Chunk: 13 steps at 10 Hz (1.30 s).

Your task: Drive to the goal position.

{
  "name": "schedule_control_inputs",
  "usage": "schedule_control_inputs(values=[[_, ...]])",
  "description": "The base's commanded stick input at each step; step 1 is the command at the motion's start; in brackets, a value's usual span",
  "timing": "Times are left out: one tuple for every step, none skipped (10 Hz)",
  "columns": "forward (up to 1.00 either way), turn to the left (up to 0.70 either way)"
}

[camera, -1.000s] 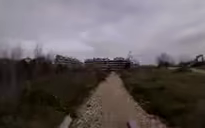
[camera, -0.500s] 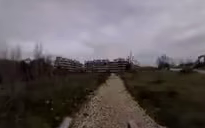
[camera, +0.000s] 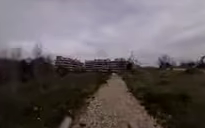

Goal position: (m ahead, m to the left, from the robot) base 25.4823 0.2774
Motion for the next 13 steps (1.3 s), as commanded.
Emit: schedule_control_inputs(values=[[0.50,-0.21],[0.50,0.00],[0.50,0.00],[0.50,0.00],[0.50,0.00],[0.50,0.00],[0.50,0.00],[0.50,0.00],[0.50,0.00],[0.50,0.00],[0.50,0.00],[0.50,0.00],[0.50,0.00]])
